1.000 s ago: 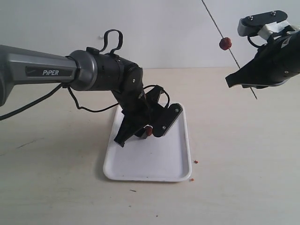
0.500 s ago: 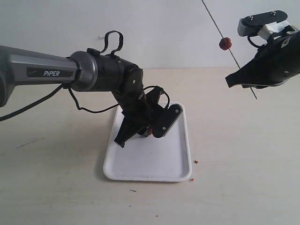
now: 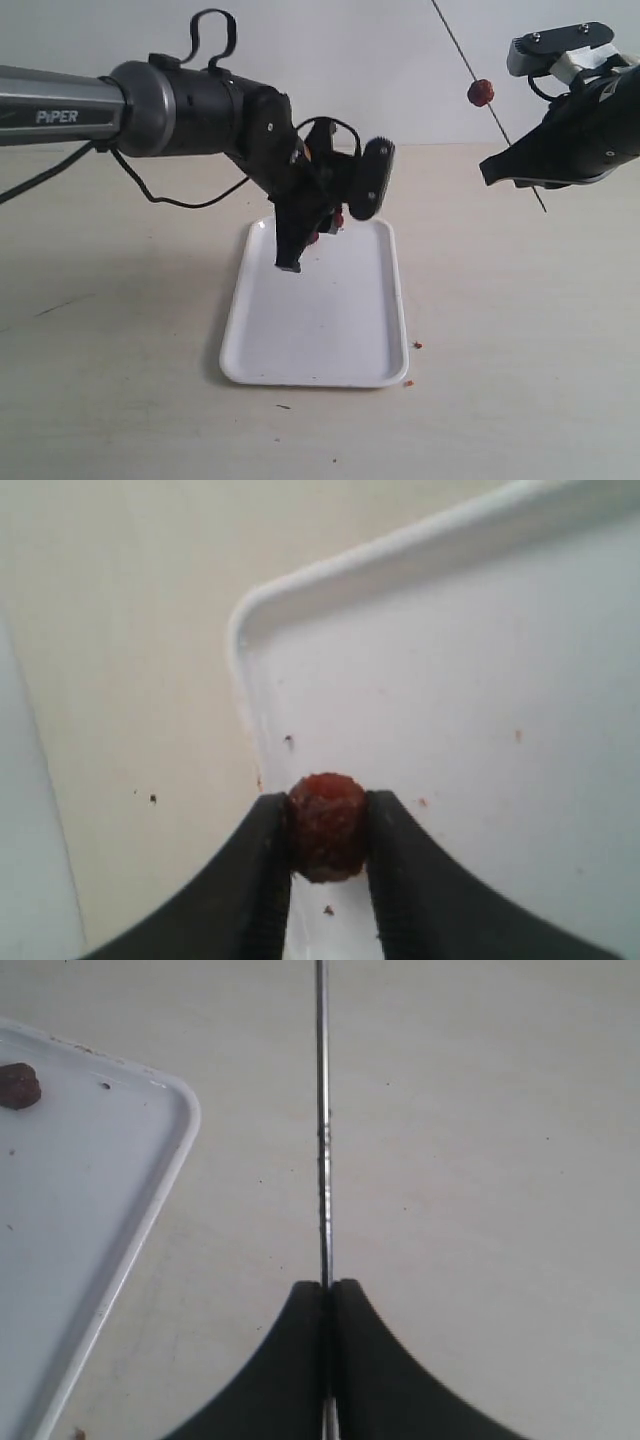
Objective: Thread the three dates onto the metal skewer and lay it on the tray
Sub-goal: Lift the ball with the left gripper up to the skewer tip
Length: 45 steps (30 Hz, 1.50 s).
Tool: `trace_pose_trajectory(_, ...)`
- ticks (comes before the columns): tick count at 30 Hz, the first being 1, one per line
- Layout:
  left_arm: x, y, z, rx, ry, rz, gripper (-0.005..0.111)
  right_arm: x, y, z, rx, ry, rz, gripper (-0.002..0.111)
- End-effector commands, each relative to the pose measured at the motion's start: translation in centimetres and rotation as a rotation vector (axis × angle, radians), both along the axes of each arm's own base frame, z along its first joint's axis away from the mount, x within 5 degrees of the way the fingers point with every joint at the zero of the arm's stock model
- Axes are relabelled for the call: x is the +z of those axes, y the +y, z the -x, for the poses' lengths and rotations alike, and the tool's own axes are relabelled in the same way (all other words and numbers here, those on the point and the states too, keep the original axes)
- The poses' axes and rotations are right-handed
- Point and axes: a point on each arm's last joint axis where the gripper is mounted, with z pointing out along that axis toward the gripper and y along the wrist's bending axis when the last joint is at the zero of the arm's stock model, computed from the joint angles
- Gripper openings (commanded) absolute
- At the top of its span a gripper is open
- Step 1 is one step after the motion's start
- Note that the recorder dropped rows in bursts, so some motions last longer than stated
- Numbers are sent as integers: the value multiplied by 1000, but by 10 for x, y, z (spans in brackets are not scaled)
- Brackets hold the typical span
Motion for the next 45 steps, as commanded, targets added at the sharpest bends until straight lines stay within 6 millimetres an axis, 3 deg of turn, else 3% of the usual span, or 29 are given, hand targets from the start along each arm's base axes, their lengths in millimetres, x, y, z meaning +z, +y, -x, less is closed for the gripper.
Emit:
trace_pose_trajectory(1, 25, 10, -12, 310, 143, 335, 27, 1, 0, 2, -11, -3, -19, 0)
trace_pose_trajectory(7, 39, 36, -38, 603, 322, 693, 27, -5, 2, 6, -24, 41, -56, 0)
trace_pose_trajectory(14, 65, 75, -68, 949, 612, 1198, 27, -33, 4, 25, -35, 135, -95, 0)
trace_pose_trajectory(18, 77, 89, -78, 1041, 845, 1470, 27, -52, 10, 40, 20, 192, -141, 0)
trace_pose_trajectory(22, 77, 88, -77, 1109, 963, 1513, 27, -55, 26, 49, 160, 192, -269, 0)
trace_pose_trajectory(25, 79, 85, -74, 1089, 1033, 1511, 27, -49, 43, 56, 358, 195, -397, 0)
trace_pose_trajectory(45, 77, 77, -66, 1021, 1051, 1425, 27, -47, 44, 53, 361, 153, -407, 0)
